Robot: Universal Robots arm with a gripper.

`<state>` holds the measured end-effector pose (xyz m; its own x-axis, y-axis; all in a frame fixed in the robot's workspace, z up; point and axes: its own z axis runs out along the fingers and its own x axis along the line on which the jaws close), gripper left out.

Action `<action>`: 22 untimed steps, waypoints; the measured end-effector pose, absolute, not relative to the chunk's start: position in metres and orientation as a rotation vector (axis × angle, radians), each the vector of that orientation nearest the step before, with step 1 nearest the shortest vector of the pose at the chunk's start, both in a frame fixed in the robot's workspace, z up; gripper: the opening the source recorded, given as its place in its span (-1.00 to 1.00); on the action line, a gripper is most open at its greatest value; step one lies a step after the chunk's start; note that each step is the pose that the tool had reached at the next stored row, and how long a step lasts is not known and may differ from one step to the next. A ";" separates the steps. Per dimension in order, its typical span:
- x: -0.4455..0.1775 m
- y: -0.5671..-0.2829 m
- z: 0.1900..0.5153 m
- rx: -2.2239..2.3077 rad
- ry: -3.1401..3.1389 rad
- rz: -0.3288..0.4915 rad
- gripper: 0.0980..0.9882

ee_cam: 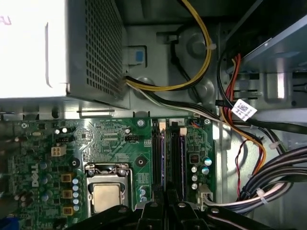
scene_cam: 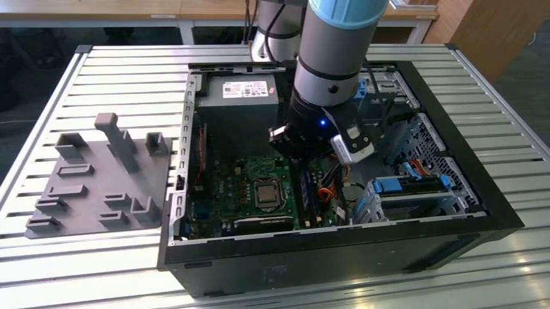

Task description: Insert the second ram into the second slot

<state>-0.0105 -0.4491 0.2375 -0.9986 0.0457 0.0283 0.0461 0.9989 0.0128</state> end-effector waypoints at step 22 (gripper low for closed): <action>-0.010 -0.454 0.226 -0.013 -3.113 -0.025 -0.91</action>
